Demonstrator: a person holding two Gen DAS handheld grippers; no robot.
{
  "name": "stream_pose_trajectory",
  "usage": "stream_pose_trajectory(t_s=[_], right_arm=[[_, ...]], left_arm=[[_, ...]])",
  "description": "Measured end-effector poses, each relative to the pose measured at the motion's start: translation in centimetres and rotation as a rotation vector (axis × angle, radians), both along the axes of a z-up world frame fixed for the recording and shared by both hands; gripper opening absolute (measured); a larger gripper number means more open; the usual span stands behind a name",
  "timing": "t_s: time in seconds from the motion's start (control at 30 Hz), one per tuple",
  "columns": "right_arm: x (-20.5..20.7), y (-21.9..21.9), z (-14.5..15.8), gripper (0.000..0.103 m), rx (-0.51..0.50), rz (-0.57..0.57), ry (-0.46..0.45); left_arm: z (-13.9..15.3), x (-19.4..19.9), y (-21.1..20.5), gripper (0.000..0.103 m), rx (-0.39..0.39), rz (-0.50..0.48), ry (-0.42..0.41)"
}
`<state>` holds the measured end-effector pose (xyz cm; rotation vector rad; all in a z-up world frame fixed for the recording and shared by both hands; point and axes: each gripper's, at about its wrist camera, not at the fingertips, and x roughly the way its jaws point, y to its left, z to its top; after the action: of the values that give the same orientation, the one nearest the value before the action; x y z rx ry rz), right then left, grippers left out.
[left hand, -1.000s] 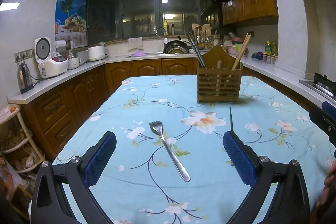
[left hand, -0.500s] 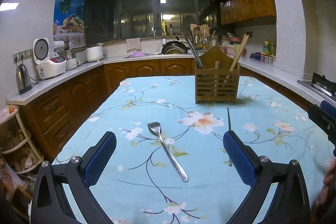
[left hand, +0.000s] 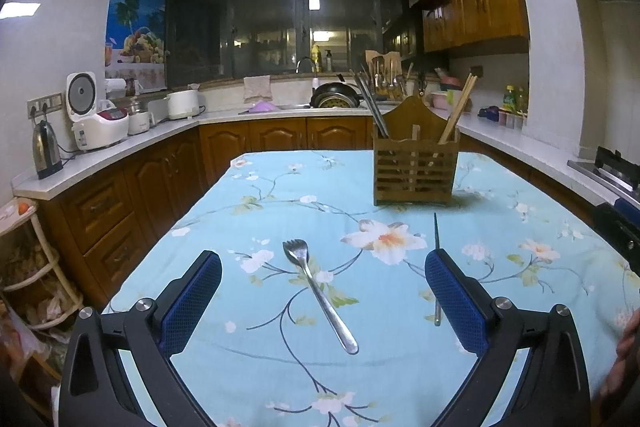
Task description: Organize utensils
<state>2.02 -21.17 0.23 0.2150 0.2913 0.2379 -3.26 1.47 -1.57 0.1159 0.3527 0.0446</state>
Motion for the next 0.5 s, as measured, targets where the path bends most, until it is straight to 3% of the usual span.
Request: stream_pose_trajectory(t_s=[0.5], right_arm=[[-0.19, 0.02, 0.22, 0.103, 0.002, 0.002, -0.006]], left_arm=[[0.31, 0.10, -0.71, 0.102, -0.003, -0.009, -0.002]])
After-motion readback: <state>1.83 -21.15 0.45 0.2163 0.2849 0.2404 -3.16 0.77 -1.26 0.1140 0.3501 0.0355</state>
